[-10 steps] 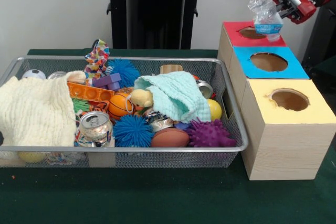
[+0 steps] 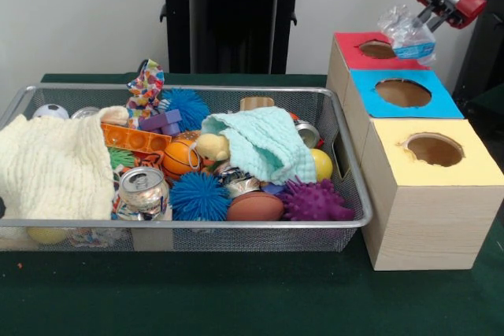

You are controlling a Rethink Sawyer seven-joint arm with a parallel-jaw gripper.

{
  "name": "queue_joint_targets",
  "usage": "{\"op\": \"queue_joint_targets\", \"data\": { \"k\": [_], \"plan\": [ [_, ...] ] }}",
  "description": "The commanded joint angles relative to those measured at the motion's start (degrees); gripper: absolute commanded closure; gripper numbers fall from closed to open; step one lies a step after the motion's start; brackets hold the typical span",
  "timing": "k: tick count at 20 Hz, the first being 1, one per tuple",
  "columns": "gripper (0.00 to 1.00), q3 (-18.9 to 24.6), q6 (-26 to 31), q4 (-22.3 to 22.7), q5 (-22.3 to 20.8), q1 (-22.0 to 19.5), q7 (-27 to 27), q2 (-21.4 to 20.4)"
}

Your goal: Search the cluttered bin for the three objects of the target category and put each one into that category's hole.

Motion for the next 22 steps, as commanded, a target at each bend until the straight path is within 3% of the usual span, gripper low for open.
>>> {"op": "queue_joint_targets", "data": {
  "k": [1, 22],
  "plan": [
    [1.0, 5.84, 4.84, -6.87, -1.33, -0.3, 7.41, -1.99],
    [1.0, 0.47, 3.88, -11.21, -0.92, -3.82, 10.07, 5.28]
  ]
}}
